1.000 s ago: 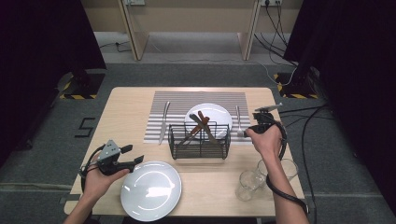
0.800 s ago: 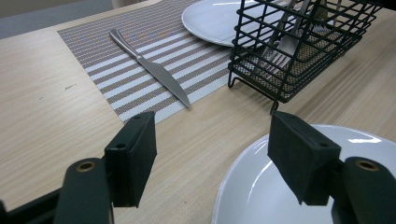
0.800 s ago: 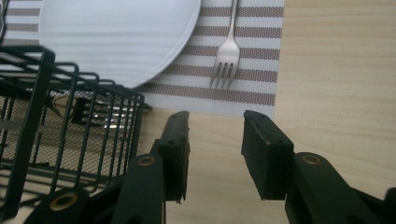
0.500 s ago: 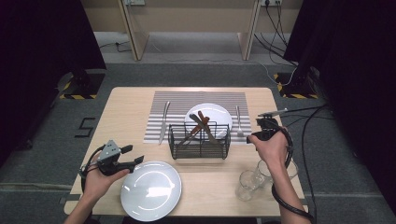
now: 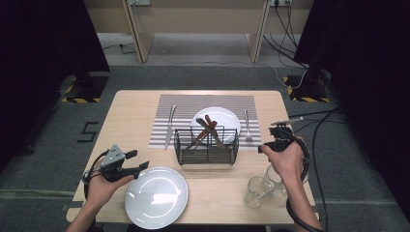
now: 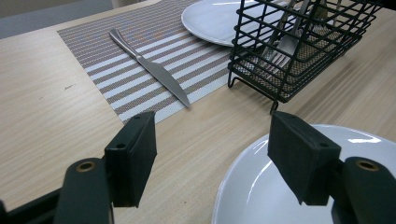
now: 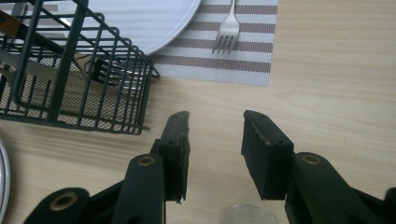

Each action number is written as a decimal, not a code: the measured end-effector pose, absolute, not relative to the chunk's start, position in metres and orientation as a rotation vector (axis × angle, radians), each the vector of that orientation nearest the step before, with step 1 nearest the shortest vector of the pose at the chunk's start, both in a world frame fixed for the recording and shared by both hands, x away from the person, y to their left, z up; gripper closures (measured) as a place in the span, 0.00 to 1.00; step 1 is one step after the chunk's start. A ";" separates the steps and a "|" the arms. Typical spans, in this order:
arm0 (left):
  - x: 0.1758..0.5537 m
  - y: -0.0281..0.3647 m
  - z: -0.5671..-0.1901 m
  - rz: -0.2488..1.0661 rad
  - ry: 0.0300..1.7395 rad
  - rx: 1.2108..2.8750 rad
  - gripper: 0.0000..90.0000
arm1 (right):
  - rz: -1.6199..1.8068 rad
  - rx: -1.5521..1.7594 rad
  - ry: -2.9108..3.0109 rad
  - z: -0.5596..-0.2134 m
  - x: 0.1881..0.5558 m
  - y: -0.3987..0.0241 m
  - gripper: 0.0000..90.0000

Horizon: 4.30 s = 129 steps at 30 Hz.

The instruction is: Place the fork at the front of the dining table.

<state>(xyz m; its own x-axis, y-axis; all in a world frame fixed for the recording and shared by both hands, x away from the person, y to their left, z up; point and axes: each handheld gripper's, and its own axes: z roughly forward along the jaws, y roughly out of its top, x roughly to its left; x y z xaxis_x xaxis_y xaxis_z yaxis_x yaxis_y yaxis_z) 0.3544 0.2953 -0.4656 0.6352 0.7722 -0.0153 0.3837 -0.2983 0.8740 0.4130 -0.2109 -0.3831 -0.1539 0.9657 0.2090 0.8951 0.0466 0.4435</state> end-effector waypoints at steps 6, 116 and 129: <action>0.354 0.295 -0.465 0.517 0.912 1.914 0.36 | 0.731 1.931 2.167 -0.380 0.401 -0.211 0.69; 0.356 0.294 -0.464 0.516 0.908 1.907 0.36 | 0.586 1.772 2.483 -0.385 0.389 -0.120 0.94; 0.354 0.294 -0.464 0.519 0.911 1.906 0.36 | 0.598 1.692 2.550 -0.386 0.376 -0.097 0.94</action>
